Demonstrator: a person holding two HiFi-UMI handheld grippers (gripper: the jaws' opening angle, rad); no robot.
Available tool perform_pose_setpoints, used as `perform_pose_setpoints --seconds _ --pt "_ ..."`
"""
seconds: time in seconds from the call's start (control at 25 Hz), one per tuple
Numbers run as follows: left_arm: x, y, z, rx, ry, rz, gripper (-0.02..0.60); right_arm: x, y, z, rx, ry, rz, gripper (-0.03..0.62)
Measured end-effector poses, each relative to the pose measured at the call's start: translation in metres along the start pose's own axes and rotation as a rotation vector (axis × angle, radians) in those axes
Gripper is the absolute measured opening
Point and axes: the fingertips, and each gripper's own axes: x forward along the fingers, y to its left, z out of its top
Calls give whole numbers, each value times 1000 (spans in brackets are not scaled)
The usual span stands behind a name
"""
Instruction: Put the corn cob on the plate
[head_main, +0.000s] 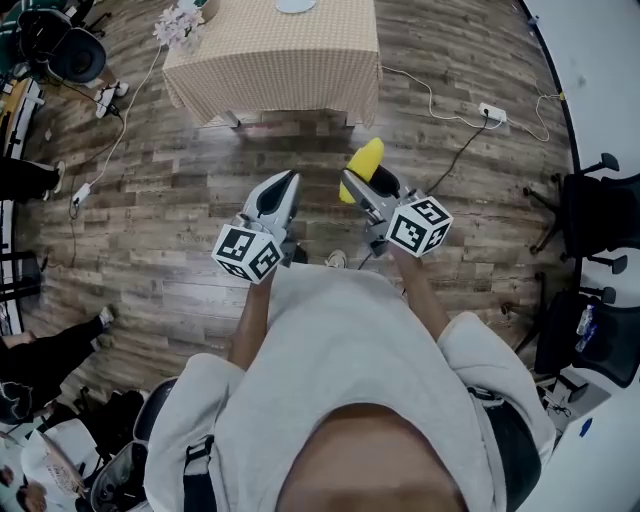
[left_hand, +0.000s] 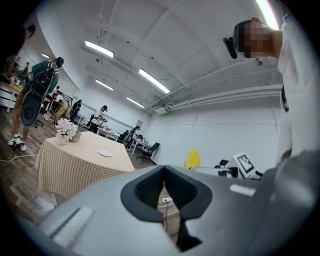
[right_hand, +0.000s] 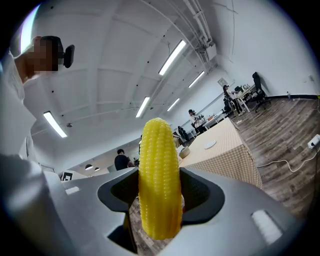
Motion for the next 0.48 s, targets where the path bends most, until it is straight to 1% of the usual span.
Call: perform_pose_setpoints --seconds 0.16,0.48 --pt "5 3 -1 -2 -4 1 8 0 -7 -1 5 -1 -5 249" --pt "26 26 0 -13 2 -25 8 23 -18 1 -9 2 -25 249"
